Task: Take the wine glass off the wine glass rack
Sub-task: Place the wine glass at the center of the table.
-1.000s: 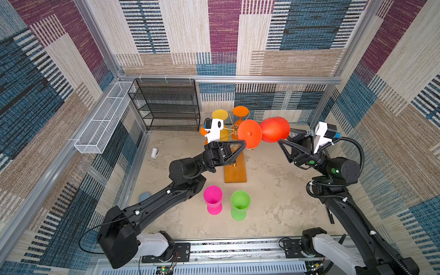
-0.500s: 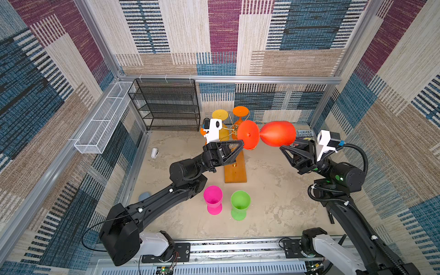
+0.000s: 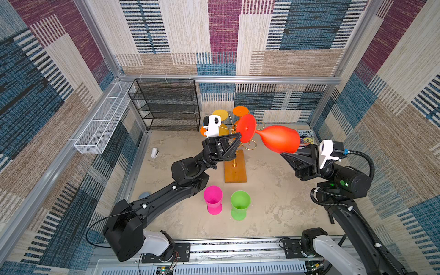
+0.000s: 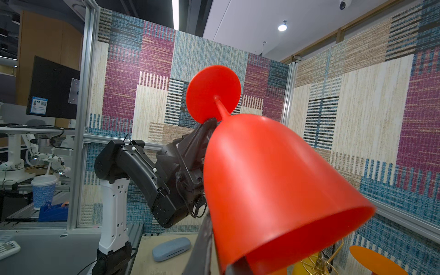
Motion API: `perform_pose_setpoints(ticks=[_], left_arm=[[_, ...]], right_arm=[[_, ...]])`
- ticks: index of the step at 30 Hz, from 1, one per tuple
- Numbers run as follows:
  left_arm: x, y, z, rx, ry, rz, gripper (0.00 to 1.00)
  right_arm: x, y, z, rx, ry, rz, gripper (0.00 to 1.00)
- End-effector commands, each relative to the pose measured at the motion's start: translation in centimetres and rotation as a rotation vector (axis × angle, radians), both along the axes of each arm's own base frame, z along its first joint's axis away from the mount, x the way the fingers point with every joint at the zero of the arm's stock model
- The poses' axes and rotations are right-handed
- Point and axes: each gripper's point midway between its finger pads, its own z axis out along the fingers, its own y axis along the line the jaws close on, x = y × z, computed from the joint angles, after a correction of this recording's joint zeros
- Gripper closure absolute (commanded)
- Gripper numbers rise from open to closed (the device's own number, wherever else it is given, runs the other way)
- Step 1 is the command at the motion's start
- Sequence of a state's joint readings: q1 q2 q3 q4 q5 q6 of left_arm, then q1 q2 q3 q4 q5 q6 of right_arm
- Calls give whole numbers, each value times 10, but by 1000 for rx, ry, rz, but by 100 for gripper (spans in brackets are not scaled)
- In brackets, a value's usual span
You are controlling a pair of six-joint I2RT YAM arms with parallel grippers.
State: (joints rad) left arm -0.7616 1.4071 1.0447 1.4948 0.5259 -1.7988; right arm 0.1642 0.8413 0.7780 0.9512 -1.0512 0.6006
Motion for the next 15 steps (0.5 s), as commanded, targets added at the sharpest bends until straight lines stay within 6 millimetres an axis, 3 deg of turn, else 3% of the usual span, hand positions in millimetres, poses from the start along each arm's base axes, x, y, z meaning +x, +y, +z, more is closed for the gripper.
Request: perform_pose_setpoints(ticks=[1, 9, 15], left_arm=[[6, -19, -16, 98, 3, -9, 86], [7, -21, -18, 102, -15, 9, 60], [7, -29, -27, 137, -63, 21, 49]], right_arm=[[4, -4, 5, 34, 7, -39, 100], [19, -18, 25, 100, 63, -189, 100], [51, -34, 44, 100, 183, -391, 100]])
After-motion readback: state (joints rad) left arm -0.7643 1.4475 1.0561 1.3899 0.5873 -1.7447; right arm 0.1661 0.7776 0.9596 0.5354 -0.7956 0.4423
